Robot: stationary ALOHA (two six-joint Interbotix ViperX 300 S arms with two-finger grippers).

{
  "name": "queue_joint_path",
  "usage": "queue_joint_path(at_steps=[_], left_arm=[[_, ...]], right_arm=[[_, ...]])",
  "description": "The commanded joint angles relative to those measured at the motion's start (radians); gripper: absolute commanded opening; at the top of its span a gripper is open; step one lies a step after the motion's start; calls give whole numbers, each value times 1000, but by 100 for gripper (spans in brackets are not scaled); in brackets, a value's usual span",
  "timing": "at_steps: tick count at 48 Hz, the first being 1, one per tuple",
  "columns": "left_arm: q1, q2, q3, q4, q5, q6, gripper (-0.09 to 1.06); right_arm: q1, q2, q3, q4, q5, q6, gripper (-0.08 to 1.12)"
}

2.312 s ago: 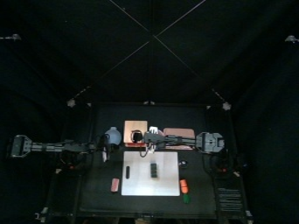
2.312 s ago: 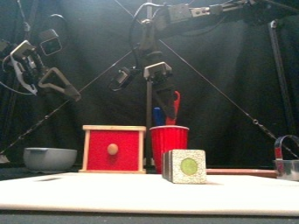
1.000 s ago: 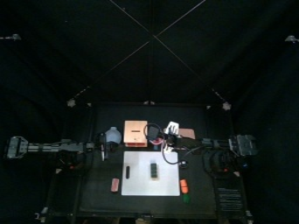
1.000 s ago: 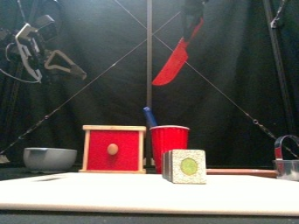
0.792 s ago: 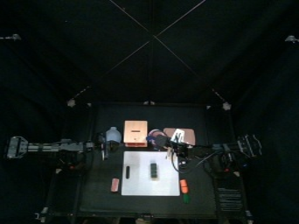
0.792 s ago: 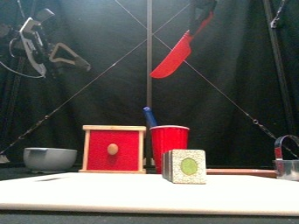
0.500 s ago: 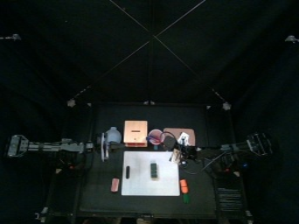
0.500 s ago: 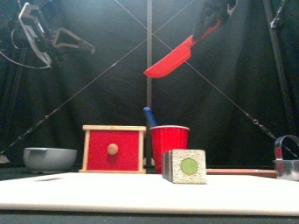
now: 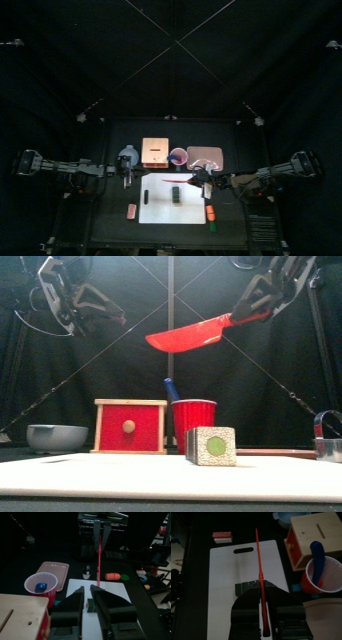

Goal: Place sushi on board then cut the sushi with the knife then place the pieces on the plate
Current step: Grasp knife edge with left hand

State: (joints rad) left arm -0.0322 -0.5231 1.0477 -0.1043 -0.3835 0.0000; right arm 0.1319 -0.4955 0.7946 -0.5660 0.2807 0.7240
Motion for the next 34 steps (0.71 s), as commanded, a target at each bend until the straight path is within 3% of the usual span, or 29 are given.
queue_joint_path(at_steps=[1, 8, 16, 34], left_arm=[[-28, 31, -52, 2, 21, 3, 79], [-49, 78, -101, 0, 83, 3, 94], [-48, 156, -155, -8, 146, 2, 95], [-34, 324, -244, -9, 183, 2, 95]], right_arm=[[-35, -15, 32, 2, -71, 0, 23], [-66, -9, 72, 11, -140, 2, 23], [-84, 6, 91, 26, -215, 0, 23], [-87, 66, 98, 26, -279, 0, 23]])
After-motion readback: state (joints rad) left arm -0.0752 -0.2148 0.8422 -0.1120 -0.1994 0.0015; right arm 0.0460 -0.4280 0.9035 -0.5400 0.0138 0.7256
